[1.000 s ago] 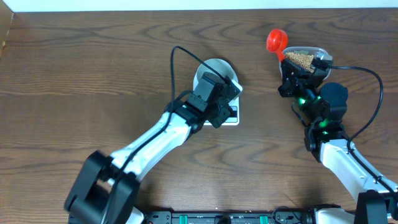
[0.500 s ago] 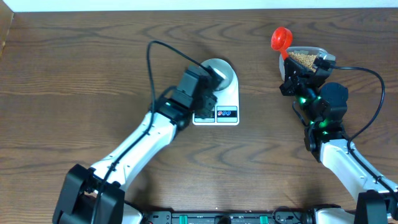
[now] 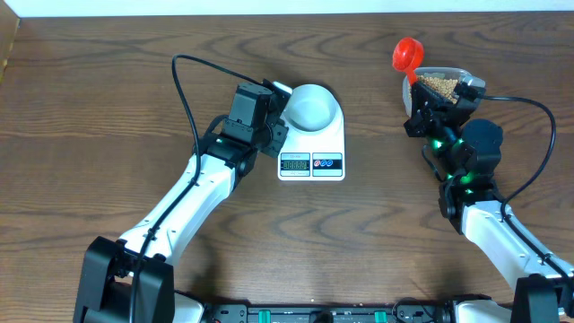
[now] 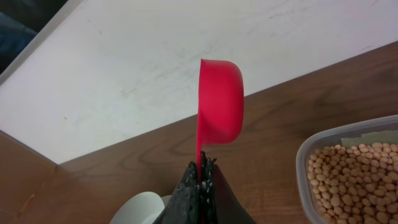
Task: Scoop item into bowl and weigh 50g on scale
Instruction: 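Lift the left gripper off the scale and retract it leftward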
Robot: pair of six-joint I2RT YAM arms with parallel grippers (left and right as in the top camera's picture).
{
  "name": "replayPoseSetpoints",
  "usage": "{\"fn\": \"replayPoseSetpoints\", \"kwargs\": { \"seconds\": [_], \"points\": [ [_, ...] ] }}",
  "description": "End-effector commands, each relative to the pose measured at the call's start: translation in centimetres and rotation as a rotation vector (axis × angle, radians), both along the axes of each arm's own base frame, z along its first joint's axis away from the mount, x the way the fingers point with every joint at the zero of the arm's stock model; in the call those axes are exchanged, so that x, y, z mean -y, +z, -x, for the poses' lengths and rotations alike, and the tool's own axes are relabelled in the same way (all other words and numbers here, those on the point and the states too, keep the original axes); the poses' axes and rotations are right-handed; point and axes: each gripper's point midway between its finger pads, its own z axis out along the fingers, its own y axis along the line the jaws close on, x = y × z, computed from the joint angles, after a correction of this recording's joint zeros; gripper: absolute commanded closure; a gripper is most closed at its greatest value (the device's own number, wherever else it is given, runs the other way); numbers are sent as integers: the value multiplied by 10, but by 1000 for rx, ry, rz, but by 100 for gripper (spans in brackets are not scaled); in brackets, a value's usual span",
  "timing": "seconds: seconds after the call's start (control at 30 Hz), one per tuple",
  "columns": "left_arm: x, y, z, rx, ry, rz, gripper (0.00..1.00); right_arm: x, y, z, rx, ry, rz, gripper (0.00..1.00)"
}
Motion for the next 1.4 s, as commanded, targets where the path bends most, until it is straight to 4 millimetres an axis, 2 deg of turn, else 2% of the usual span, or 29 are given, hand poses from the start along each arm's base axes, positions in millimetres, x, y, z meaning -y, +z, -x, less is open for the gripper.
{"fn": "replayPoseSetpoints", "kwargs": {
  "seconds": [0.0,0.13,0.4,0.53,0.63,0.83,1.03,1.17,1.37],
  "points": [
    [-10,9,-4,26,29,4,56,3,8,-4,15,-16,-15,99],
    [-25,19,-9,48,72,17,51,3,8,-4,13,-17,-23,99],
    [-71,72,-14,174,182,55,34,3,8,-4,13,-17,-23,99],
    [-83,90,-12,217,208,66,6,3,8,-4,13,-17,-23,99],
    [-83,93,-10,223,209,67,5,3,8,-4,13,-17,-23,99],
    [-85,76,-3,153,209,45,5,3,8,-4,13,-17,-23,99],
    [-85,76,-3,151,209,45,5,3,8,-4,13,-17,-23,99],
    [-83,80,-2,157,199,58,5,3,8,-4,13,-17,-23,99],
    [-90,96,8,166,182,126,5,3,8,-4,13,-17,-23,99]
  ]
}}
